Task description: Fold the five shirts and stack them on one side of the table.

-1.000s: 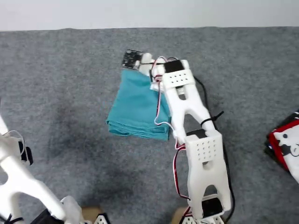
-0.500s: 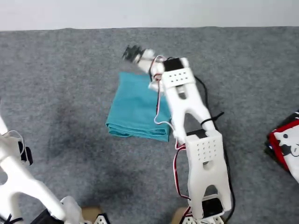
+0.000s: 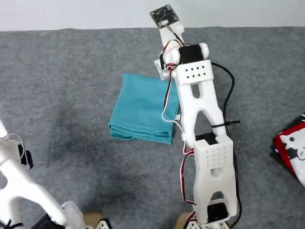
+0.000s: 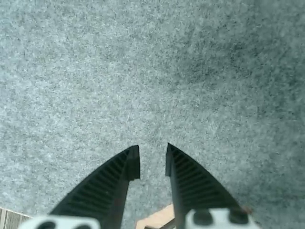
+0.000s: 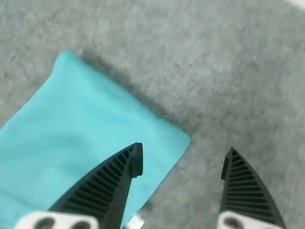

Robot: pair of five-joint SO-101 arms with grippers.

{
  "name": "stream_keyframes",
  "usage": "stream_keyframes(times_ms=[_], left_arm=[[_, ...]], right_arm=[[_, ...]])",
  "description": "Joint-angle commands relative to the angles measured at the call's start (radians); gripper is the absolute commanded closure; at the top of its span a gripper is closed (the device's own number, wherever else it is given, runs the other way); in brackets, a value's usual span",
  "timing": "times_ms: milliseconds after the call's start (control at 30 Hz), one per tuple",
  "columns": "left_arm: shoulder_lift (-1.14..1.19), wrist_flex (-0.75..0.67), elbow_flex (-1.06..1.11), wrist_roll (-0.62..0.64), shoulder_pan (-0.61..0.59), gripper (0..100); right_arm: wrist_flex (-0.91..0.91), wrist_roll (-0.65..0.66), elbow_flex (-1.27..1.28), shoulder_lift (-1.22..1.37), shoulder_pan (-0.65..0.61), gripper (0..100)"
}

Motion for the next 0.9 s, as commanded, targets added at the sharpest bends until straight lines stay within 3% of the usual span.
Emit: stream_keyframes(times_ms=[0, 167, 400, 500, 667, 867], left_arm=[[-0.028, -0.008, -0.004, 0.000, 0.000, 90], [-0.031, -0.008, -0.004, 0.000, 0.000, 90], [-0.032, -0.008, -0.005, 0.000, 0.000, 90], [-0.032, -0.006, -0.008, 0.002, 0.002, 90], [-0.032, -0.006, -0.004, 0.006, 0.000, 90], [-0.032, -0.008, -0.004, 0.002, 0.000, 90]], right_arm=[[0.058, -0.081, -0.060, -0.093, -0.007, 72.4], [0.124, -0.453, -0.058, -0.088, -0.008, 72.4], [0.217, -0.706, -0.048, -0.082, -0.070, 72.1], [0.225, -0.756, -0.011, -0.050, -0.110, 72.0], [0.209, -0.730, -0.017, 0.016, -0.143, 71.3], [0.213, -0.732, -0.020, 0.076, -0.165, 53.6]])
